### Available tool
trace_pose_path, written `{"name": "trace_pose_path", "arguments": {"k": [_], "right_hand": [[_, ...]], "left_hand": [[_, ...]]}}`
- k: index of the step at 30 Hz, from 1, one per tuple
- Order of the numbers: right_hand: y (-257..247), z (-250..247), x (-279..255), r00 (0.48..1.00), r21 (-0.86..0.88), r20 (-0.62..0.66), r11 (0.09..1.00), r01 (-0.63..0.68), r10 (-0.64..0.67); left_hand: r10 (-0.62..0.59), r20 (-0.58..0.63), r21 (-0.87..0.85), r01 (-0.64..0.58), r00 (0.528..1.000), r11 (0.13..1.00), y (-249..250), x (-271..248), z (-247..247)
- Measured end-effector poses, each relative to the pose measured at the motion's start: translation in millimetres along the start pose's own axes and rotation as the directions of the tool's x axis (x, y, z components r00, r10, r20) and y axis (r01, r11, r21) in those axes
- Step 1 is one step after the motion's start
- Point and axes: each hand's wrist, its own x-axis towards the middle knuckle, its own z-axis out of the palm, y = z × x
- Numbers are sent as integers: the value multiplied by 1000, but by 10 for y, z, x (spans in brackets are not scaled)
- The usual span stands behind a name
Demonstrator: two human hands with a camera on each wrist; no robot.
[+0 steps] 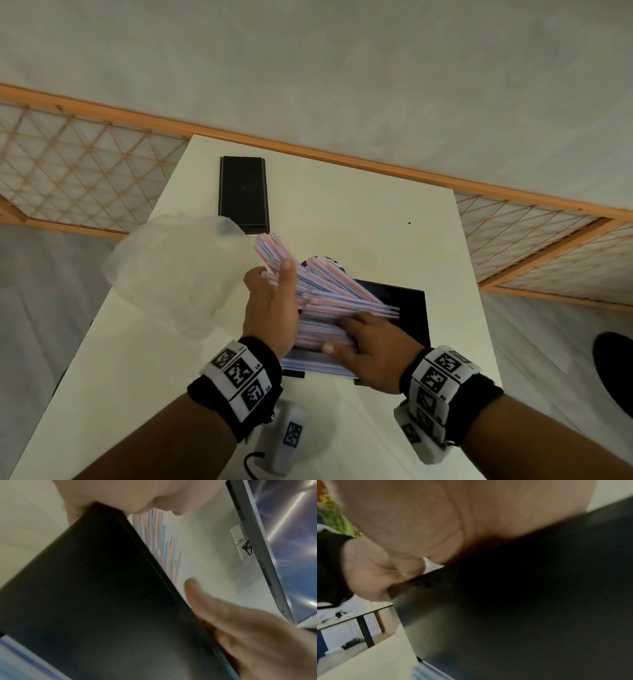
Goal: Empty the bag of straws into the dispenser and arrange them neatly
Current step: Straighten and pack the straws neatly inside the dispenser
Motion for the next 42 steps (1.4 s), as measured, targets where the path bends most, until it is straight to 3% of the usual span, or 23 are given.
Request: {"name": "trace_pose_path", "arguments": {"k": [5, 8, 12, 16, 20, 25, 29, 34, 39, 42], "right_hand": [[-66, -130, 28, 991, -69, 108, 995, -69, 76], [-123, -141, 32, 986, 70, 167, 997, 15, -27], [-124, -161, 45, 993, -70, 116, 997, -27, 35], [-149, -89, 106, 992, 0, 109, 997, 71, -70], [-149, -160, 166, 996, 41, 17, 996, 84, -85], [-135, -18, 228, 997, -77, 78, 997, 4, 2], [-137, -66, 233, 996, -83, 81, 996, -37, 44], [-222, -33, 251, 993, -32, 112, 999, 30, -27], [-132, -64, 184, 996, -91, 89, 996, -7, 15], [-127, -76, 152, 992, 80, 125, 997, 18, -28]], "left_hand": [[39, -17, 26, -39, 999, 999, -26, 12, 20], [41, -13, 26, -41, 999, 999, -40, 28, 35], [39, -4, 25, -39, 999, 999, -56, 34, 23], [46, -5, 49, -46, 999, 998, -70, 34, 29], [43, -14, 28, -42, 999, 999, -67, 39, 26], [43, -13, 21, -43, 999, 999, -44, 17, 21], [4, -14, -71, -5, 1000, 997, -48, 25, 15], [-186, 19, -437, 175, 982, 882, -25, 42, -36], [-91, 37, -394, 98, 995, 914, -21, 21, -76], [-77, 43, -331, 86, 996, 940, -3, 10, -77]]}}
